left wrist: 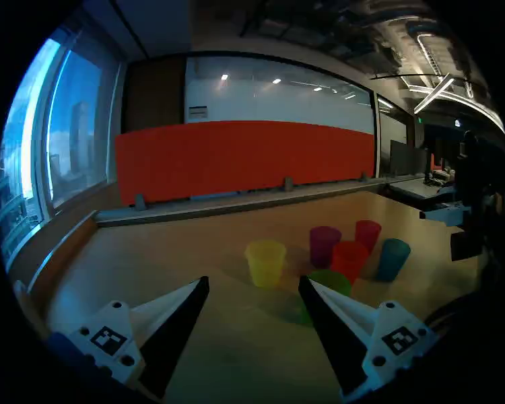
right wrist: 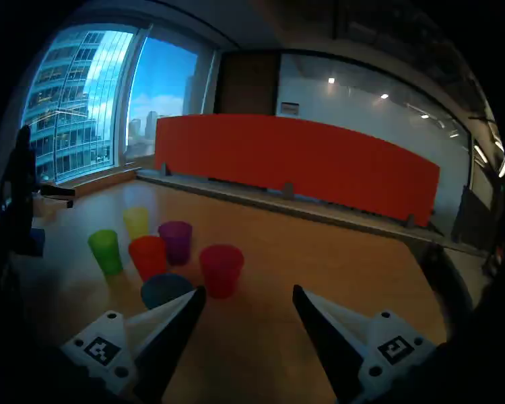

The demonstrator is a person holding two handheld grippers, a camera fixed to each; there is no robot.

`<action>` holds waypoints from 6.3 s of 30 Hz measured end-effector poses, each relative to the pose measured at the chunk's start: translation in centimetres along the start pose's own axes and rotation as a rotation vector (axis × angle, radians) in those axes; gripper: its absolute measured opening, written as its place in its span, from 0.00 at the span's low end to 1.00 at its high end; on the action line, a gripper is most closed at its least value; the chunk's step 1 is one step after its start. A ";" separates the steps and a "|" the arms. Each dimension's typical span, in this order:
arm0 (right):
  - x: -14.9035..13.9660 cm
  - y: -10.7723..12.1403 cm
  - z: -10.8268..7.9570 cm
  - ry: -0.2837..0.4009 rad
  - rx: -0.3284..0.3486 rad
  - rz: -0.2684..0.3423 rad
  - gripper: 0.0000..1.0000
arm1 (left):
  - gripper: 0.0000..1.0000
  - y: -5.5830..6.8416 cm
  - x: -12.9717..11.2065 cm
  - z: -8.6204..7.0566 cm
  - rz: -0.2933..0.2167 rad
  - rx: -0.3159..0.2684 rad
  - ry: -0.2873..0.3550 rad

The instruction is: Pour water

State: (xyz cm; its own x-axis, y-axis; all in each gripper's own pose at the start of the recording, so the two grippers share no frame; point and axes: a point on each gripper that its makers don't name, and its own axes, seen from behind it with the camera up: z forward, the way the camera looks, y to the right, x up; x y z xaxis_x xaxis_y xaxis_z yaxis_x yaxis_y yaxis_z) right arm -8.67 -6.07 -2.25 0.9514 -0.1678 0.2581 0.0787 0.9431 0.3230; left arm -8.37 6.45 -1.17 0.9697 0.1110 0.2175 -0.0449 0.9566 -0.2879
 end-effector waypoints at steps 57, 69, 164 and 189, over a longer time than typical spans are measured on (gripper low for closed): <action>7.6 4.4 -4.2 0.333 -0.383 0.110 1.00 | 0.99 -2.0 5.5 -1.1 -0.029 0.257 0.325; 7.2 4.4 -4.1 0.318 -0.393 0.133 1.00 | 0.99 -3.0 2.1 -0.6 -0.012 0.290 0.305; 2.7 3.2 -0.3 0.390 -0.344 0.122 1.00 | 0.99 -4.3 -1.8 0.5 -0.062 0.277 0.257; -0.7 4.1 1.3 0.342 -0.339 0.151 1.00 | 0.99 -4.3 -1.8 0.5 -0.062 0.277 0.257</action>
State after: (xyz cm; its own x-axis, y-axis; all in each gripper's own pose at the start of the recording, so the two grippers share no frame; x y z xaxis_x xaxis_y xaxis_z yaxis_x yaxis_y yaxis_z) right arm -9.42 -2.46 0.01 0.9983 0.0275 -0.0520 -0.0287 0.9993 -0.0231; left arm -10.08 2.23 0.12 0.9996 0.0128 -0.0247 -0.0130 0.9999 -0.0105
